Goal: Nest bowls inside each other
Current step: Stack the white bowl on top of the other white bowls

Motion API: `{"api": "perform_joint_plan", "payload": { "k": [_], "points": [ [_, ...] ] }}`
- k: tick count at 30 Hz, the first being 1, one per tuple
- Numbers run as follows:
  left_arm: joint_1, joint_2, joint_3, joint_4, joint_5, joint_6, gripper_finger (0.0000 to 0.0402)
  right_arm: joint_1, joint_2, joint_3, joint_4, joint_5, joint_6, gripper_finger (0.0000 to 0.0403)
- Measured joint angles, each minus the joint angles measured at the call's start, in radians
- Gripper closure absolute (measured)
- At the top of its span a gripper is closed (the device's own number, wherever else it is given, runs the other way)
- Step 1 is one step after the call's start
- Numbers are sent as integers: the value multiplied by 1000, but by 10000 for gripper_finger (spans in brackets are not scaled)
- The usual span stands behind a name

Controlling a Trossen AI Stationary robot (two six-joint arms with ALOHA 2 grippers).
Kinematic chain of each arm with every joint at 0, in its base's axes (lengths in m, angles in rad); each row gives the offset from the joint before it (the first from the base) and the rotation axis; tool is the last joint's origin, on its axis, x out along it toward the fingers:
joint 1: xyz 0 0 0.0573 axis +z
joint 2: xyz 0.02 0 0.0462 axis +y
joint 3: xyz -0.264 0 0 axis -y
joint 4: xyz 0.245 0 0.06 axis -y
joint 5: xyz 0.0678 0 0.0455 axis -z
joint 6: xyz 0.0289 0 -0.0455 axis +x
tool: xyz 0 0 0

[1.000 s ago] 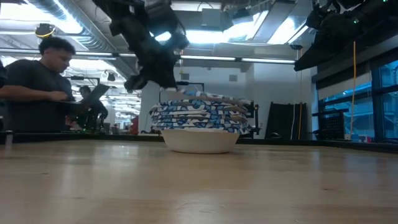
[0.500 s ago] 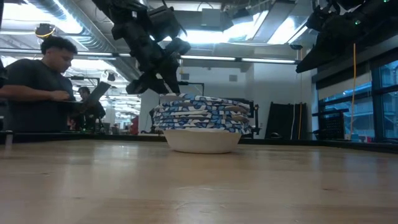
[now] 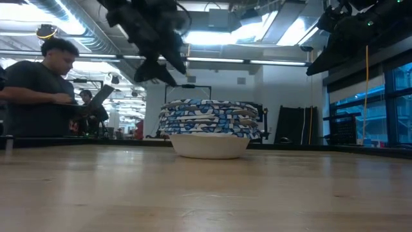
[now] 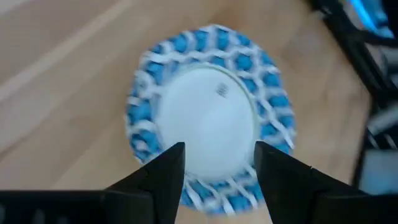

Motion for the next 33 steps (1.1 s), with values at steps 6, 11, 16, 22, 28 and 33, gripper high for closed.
{"api": "perform_joint_plan", "payload": {
  "k": [6, 11, 16, 22, 28, 33],
  "points": [
    [-88, -110, 0, -207, 23, 256, 216, 0, 0, 0, 0, 0, 0, 241],
    [-220, -147, 0, -284, 26, 311, 216, 0, 0, 0, -1, 1, -1, 241],
    [-352, -135, 0, -327, 19, 198, 217, 0, 0, 0, 6, 1, 0, 241],
    [-509, -87, -4, -326, 24, 167, 217, 0, 0, 0, 11, 1, 1, 241],
    [-612, 12, -4, -353, 247, 160, 217, 0, 1, 0, 25, 1, 33, 241],
    [-658, 113, -4, -340, 244, 117, 217, 0, 1, 0, 55, 1, 88, 241]
  ]
}}
